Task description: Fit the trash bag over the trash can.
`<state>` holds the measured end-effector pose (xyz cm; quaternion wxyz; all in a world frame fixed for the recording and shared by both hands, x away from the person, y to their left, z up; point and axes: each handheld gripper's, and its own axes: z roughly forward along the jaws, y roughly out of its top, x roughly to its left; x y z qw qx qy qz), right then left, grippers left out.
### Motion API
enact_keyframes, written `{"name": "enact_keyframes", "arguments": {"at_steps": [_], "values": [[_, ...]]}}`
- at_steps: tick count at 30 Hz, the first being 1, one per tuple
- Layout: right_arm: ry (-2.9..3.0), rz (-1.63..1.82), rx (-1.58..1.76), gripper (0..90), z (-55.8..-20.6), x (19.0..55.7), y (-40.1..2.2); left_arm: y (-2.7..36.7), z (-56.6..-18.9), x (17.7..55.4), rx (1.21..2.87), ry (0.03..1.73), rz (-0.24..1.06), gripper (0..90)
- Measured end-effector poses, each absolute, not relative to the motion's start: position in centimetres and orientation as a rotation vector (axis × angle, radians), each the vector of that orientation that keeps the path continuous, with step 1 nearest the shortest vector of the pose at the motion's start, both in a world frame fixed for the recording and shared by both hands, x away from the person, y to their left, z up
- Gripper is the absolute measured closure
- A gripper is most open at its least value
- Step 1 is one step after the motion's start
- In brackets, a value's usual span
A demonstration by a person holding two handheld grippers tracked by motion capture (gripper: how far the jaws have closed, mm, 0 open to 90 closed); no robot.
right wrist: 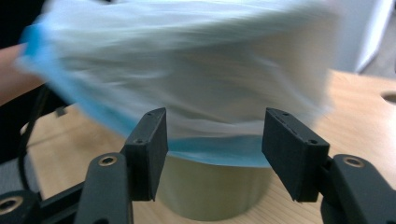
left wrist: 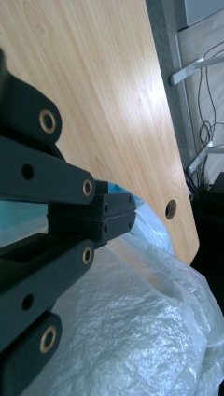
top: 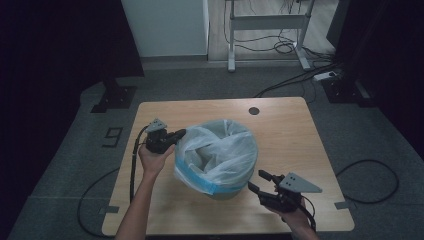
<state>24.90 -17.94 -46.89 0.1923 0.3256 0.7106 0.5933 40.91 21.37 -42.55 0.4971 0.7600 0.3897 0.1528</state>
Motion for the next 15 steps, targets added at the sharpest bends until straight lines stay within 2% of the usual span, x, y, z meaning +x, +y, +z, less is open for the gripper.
{"name": "enact_keyframes", "arguments": {"at_steps": [8,15], "values": [[2.088,1.750,0.678,38.1,-45.7,22.7,-14.6,21.5,-42.6,40.8,1.838,0.942,0.373,89.7],[2.169,1.723,0.594,42.5,-45.2,22.9,-12.1,21.4,-42.8,40.7,1.833,0.945,0.369,89.7]]}}
